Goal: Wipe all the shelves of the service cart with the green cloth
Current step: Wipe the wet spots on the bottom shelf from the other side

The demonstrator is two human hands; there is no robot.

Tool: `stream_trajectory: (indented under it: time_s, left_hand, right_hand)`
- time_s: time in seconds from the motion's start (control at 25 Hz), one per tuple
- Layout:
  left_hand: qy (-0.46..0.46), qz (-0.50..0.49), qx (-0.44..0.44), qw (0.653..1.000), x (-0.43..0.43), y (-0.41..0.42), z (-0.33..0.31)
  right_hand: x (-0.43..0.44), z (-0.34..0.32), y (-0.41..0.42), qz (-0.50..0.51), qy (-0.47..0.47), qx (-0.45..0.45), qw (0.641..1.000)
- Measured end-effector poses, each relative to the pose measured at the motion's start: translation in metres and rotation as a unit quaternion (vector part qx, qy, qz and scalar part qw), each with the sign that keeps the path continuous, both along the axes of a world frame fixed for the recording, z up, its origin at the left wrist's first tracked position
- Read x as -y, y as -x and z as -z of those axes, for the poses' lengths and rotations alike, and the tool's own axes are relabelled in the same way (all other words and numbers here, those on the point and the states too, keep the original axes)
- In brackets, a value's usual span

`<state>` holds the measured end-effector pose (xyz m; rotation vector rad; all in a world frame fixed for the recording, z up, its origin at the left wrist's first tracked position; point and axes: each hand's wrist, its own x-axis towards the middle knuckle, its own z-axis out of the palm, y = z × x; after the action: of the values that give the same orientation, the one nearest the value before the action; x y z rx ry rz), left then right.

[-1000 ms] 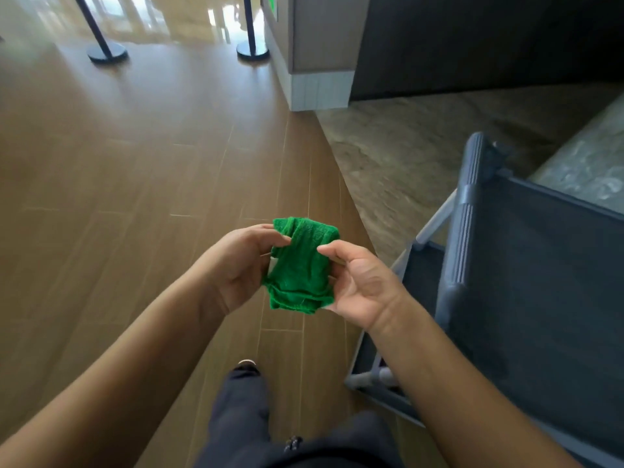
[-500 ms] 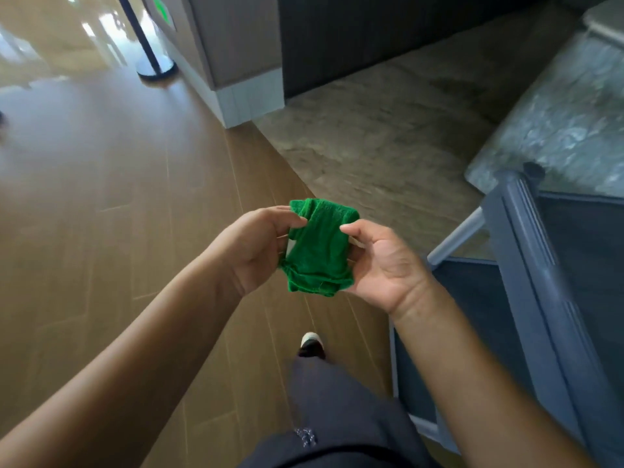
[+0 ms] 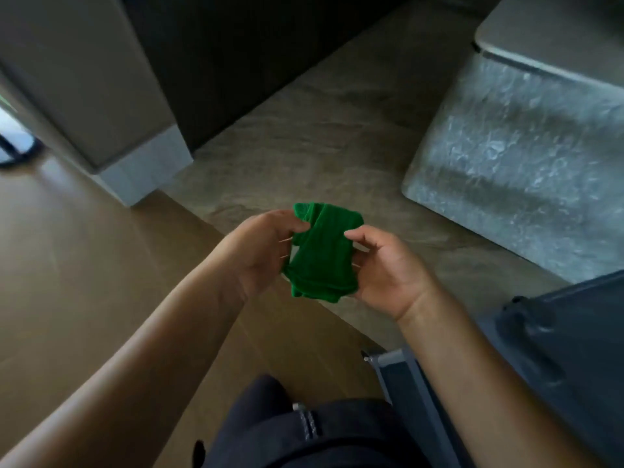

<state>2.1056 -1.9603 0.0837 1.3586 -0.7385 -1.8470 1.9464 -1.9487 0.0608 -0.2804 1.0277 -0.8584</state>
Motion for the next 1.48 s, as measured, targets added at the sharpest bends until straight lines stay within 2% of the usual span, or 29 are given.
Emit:
stream_trajectory:
  time_s: [0.16, 0.36, 0.56, 0.84, 1.16, 1.4, 1.48]
  left_hand:
    - [0.003, 0.102, 0.005, 0.995, 0.112, 0.018, 0.01]
    - [0.0, 0.241, 0.006, 0.971, 0.244, 0.06, 0.013]
    - [-0.038, 0.348, 0.014, 0.937, 0.339, 0.143, 0.014]
    - [-0.049, 0.504, 0.007, 0.862, 0.409, 0.293, 0.041]
    - [-0.06, 0.604, 0.007, 0.795, 0.46, 0.472, 0.056]
    - [-0.052, 0.692, 0.006, 0.72, 0.482, 0.582, 0.065]
    - [-0.055, 0.721, 0.013, 0.691, 0.487, 0.618, 0.068]
  right_hand:
    - [0.083, 0.007, 0.016, 0.091, -0.009, 0.023, 0.996]
    - [0.175, 0.015, 0.04, 0.224, -0.02, 0.043, 0.973]
    - [0.23, 0.016, 0.091, 0.365, -0.023, 0.068, 0.928]
    - [0.267, 0.037, 0.2, 0.506, -0.037, 0.077, 0.858]
    - [0.31, 0.045, 0.339, 0.604, -0.077, 0.056, 0.791]
    - [0.336, 0.055, 0.414, 0.694, -0.093, 0.073, 0.71]
    - [0.345, 0.059, 0.435, 0.73, -0.093, 0.083, 0.672]
